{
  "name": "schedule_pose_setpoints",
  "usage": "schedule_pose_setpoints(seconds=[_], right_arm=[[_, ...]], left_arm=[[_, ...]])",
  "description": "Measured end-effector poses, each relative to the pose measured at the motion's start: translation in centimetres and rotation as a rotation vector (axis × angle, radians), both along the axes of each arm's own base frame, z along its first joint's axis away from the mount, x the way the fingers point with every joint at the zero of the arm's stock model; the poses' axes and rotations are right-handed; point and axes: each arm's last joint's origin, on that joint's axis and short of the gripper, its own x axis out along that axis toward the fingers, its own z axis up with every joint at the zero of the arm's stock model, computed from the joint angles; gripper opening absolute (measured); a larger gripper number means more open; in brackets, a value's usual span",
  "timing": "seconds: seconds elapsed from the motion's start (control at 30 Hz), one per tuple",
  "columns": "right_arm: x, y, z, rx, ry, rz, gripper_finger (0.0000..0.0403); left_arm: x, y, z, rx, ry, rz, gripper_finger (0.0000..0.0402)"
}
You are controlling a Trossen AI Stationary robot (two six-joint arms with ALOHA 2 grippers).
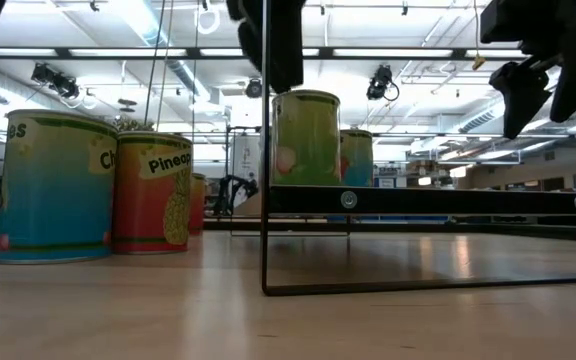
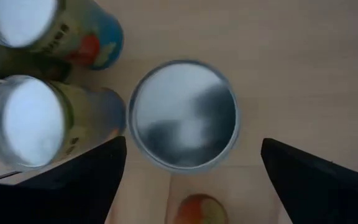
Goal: Pick and place cans onto a shelf
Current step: Put the canned pears on the shelf
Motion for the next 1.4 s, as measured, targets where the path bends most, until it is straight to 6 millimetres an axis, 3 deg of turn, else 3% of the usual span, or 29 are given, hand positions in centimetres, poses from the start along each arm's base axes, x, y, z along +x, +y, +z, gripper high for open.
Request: schedule_pose_setpoints(seconds=[0.23,0.53,0.7,0.93,1.2,1.4], right_arm=[[0.1,0.0,0.0,0.003,-0.013,0.002,0.0377],[0.2,0.1,0.1,0.005,-0.028,0.005,0.0377],[0.3,0.1,0.1,0.008,-0.035,0.005,0.0377],[0.3,0.1,0.1,0.008,-0.037,0.009,0.0377],[0.4,0.1,0.2,0.01,-0.042,0.01,0.0377],[0.4,0.2,0.2,0.012,-0.044,0.01,0.0377]], left_arm=[[0.6,-1.2,1.9,0.119,-0.152,0.008,0.0378],[2.2,-3.3,-0.9,0.174,-0.167,-0.037,0.0378],[2.3,-3.2,-2.2,0.237,-0.107,-0.024,0.0378],[1.2,-2.4,-2.2,0.422,-0.029,0.021,0.0378],[1.0,-1.9,-2.2,0.505,0.001,0.025,0.0378],[0.6,-2.5,-1.9,0.583,0.013,-0.031,0.0378]])
